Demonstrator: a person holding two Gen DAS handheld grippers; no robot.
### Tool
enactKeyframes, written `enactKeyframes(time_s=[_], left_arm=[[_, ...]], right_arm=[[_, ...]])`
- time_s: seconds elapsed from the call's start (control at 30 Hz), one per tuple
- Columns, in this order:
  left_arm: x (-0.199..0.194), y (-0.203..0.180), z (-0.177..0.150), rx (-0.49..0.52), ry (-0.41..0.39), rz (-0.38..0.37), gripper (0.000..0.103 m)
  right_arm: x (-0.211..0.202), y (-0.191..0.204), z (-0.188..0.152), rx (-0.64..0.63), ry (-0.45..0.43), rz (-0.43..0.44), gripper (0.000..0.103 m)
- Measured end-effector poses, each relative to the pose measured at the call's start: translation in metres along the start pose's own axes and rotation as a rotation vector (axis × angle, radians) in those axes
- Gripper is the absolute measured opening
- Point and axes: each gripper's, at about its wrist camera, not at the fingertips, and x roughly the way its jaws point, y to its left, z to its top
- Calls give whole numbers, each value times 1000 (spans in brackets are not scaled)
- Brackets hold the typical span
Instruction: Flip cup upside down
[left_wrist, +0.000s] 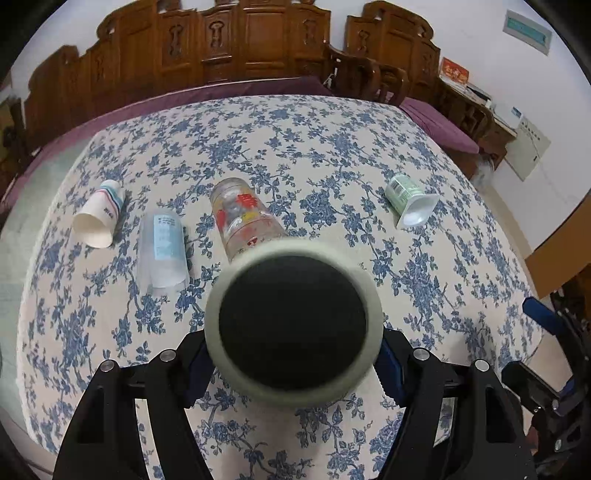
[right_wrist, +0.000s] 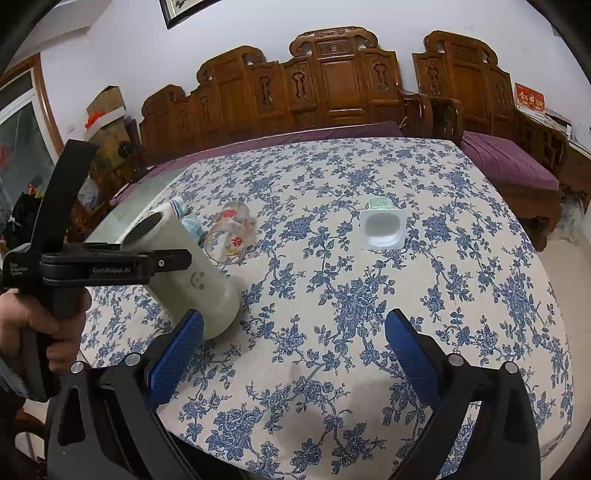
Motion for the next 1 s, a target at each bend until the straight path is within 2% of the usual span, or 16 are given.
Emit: enactKeyframes(time_s=[0.6, 0.77, 1.0], left_arm=[[8, -23, 2, 69, 25, 6, 69], [12, -25, 5, 75, 8, 3, 69], [-2, -24, -6, 67, -30, -6, 70]], right_arm=[[-2, -3, 1, 5, -10, -4, 99], [-2, -4, 2, 1, -14, -9, 99], [-6, 1, 3, -21, -33, -21, 99]])
